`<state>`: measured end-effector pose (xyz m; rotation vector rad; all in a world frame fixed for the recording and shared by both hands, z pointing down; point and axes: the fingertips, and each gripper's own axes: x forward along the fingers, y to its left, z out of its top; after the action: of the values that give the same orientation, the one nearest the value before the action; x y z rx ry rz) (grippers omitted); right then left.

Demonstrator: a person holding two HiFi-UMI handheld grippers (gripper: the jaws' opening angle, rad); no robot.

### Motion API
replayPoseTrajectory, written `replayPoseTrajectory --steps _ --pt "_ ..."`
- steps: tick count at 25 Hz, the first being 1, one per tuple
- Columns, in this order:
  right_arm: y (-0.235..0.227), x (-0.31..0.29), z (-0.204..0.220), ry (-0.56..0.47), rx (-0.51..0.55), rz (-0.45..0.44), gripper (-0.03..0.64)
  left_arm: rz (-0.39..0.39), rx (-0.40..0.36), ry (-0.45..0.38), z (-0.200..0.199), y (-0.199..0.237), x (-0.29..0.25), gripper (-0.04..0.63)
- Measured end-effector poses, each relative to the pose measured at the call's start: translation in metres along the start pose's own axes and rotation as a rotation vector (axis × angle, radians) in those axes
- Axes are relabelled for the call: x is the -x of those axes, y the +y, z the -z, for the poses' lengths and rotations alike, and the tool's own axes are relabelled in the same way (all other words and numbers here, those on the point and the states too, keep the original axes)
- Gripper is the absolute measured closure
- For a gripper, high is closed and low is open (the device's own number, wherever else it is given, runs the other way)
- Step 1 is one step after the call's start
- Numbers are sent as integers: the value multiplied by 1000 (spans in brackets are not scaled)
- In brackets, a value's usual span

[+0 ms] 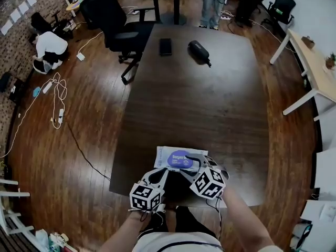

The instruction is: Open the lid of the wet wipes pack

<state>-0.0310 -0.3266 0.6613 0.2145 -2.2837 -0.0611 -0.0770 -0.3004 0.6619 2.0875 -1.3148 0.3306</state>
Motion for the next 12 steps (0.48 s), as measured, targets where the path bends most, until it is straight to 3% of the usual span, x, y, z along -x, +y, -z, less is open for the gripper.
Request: replayPoseTrajectory --steps 6,12 --pt "-5 -27 21 103 105 -28 349 -56 23 78 19 15 -19 594" --pt "-6 -41 28 142 99 -58 316 -65 38 102 27 16 -27 594"
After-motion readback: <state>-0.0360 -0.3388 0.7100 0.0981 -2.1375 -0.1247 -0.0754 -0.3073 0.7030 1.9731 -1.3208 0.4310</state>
